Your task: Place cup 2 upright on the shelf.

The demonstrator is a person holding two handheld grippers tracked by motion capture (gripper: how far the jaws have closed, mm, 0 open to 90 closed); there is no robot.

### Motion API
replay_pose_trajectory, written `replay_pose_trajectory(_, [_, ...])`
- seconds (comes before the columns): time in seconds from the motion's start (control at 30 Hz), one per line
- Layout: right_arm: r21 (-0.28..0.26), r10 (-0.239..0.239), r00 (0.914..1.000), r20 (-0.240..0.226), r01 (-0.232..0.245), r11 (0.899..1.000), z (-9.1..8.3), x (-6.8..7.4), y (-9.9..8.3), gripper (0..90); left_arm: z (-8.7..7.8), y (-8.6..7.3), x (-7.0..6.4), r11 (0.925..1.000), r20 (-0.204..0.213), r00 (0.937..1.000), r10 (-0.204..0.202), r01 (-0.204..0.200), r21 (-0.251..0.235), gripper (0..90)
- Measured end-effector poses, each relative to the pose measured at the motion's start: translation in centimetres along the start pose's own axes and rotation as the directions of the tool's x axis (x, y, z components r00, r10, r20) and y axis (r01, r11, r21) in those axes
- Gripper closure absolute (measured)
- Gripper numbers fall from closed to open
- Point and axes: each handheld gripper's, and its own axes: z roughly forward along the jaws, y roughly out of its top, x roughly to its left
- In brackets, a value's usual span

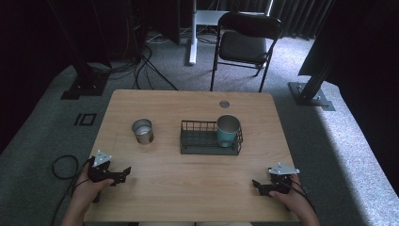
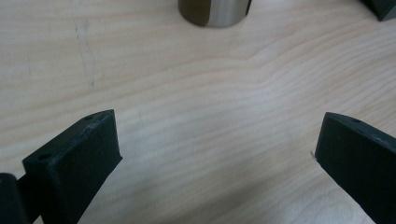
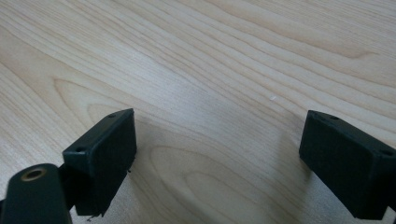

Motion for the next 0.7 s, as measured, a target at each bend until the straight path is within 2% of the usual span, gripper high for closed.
replay_pose_trajectory(0.4, [0.001, 0.000, 1.0000, -0.001, 0.000, 1.000, 0.0, 0.0, 0.0, 10.7, 0.6, 2.4, -0.2, 0.9984, 0.045, 0.9990, 0.007, -0.005, -0.057, 0.5])
replay_pose_trajectory(0.47, [0.001, 0.000, 1.0000, -0.001, 0.000, 1.000, 0.0, 0.0, 0.0, 10.7, 0.7, 2.6, -0.2, 0.9985, 0.047, 0.9989, 0.007, -0.004, -0.055, 0.5])
replay_pose_trajectory(0.5, [0.001, 0.000, 1.0000, -0.001, 0.000, 1.000, 0.0, 0.0, 0.0, 10.7, 0.9, 2.9, -0.3, 0.9983, 0.041, 0.9989, 0.022, -0.020, -0.055, 0.5])
replay_pose_trajectory(0.7, [0.001, 0.000, 1.0000, -0.001, 0.000, 1.000, 0.0, 0.0, 0.0, 10.7, 1.6, 3.8, -0.2, 0.9967, 0.054, 0.9984, 0.015, -0.011, -0.081, 0.5])
